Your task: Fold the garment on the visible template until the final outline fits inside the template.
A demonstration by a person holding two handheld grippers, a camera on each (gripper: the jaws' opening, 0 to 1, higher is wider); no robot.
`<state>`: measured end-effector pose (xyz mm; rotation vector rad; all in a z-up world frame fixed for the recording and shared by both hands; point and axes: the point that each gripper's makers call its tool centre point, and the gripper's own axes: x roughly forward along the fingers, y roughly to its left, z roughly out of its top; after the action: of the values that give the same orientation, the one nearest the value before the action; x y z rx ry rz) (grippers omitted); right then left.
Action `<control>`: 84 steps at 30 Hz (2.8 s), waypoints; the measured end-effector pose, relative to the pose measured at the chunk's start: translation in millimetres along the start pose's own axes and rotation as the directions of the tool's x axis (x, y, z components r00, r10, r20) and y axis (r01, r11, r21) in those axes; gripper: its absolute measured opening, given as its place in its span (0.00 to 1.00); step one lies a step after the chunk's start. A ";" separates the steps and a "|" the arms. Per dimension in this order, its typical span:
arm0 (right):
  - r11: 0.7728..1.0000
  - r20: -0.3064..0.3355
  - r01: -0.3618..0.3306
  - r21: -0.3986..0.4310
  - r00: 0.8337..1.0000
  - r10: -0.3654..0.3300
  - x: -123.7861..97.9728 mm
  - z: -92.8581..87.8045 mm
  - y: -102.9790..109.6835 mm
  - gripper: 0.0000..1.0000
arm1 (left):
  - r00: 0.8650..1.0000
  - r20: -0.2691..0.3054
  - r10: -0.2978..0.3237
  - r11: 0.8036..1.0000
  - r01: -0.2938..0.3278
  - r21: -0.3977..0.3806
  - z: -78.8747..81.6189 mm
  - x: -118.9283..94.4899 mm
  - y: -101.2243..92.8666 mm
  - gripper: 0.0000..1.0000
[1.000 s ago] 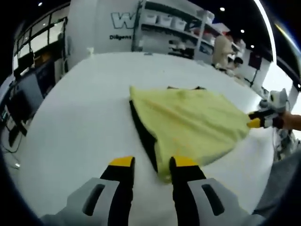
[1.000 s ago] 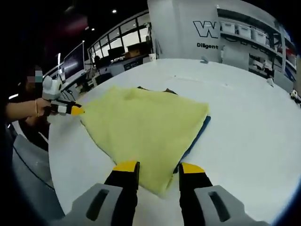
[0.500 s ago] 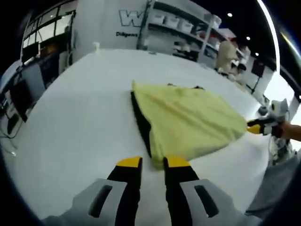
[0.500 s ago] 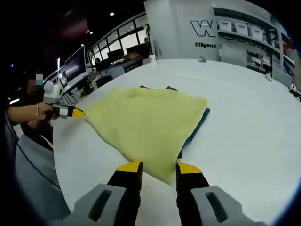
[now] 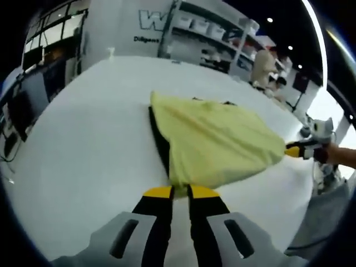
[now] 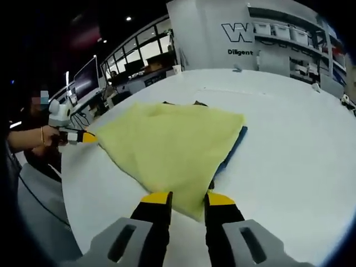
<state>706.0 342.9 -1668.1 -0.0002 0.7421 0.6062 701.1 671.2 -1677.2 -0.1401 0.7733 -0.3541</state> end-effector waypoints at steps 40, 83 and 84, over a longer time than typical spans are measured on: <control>0.995 -0.046 -0.069 0.076 0.996 0.073 -5.2 -10.1 -6.5 0.00 | 0.956 -0.153 -0.252 0.907 0.288 0.308 -15.0 -25.6 0.0 0.00; 0.979 -0.002 -0.033 0.203 0.999 0.034 5.0 12.9 -24.2 0.00 | 0.993 -0.042 -0.113 0.993 0.112 -0.026 11.4 -1.1 5.9 0.00; 0.978 -0.004 -0.030 0.206 1.000 0.031 5.3 12.0 -25.4 0.00 | 0.993 -0.049 -0.105 0.994 0.103 -0.029 9.7 -0.4 9.0 0.00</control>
<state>729.8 327.1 -1667.8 0.2007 0.8107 0.5564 710.0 679.7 -1672.3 -0.1977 0.8228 -0.4476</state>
